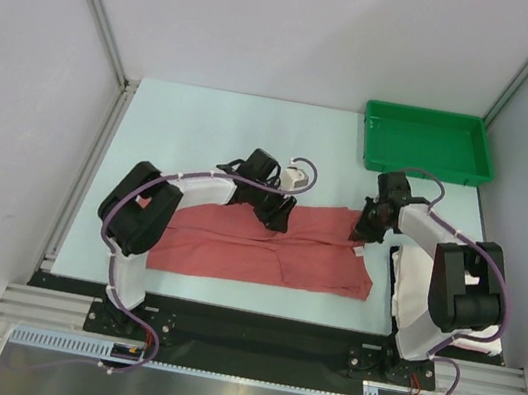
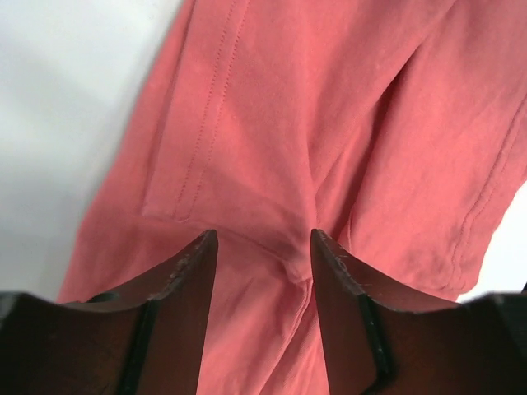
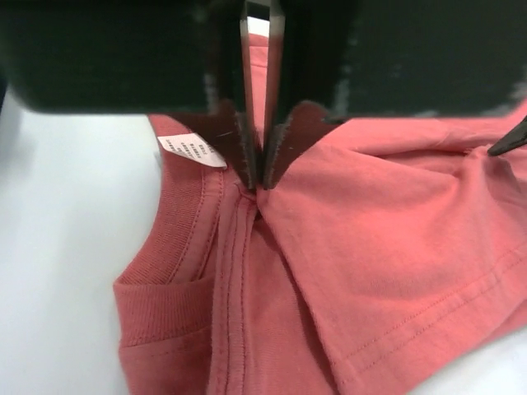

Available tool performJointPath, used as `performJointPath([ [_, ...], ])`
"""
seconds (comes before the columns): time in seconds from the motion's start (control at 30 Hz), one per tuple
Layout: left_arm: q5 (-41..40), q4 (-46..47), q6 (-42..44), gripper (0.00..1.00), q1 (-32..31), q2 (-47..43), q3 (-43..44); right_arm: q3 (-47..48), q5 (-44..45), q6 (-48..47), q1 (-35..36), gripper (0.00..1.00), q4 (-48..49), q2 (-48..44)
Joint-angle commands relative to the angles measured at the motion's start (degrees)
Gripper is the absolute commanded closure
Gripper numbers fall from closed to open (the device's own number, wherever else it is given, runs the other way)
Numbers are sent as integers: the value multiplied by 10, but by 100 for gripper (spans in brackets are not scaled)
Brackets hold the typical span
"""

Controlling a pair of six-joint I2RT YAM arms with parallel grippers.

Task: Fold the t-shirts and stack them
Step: Fold the tshirt

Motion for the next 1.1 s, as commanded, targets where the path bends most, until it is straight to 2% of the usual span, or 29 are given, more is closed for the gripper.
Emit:
performJointPath([
  [0.0,14,24,-29,49,-18,10,-4,-11,-25,14,-1,93,14,-21],
  [0.07,9,26,-32,52,-19,12,-12,-17,-30,20,-1,95,9,-32],
  [0.13,-1,19,-25,64,-19,11,-11,-21,-31,20,-1,100,7,-36],
  [0.3,5,-14,-11,100,-12,6,19,-10,-12,6,-5,100,-42,-56],
  [0.53,13,-63,25,100,10,-2,41,-1,-8,-16,-21,100,-99,-74],
  [0.7,45,-68,45,100,11,-2,30,-17,-23,-15,-23,100,-84,-71],
  [0.87,40,-57,40,92,8,15,18,-20,-38,-5,-23,100,-44,-44],
  [0.93,34,-66,45,74,8,16,25,-15,-35,-5,-23,96,-40,-39],
  [0.97,32,-70,48,66,8,17,28,-14,-29,-7,-23,87,-42,-34],
  [1.0,31,-78,58,53,8,15,33,-11,-24,-8,-23,80,-46,-30],
  [1.07,23,-106,67,46,11,12,56,0,-5,-11,-23,64,-64,-28],
])
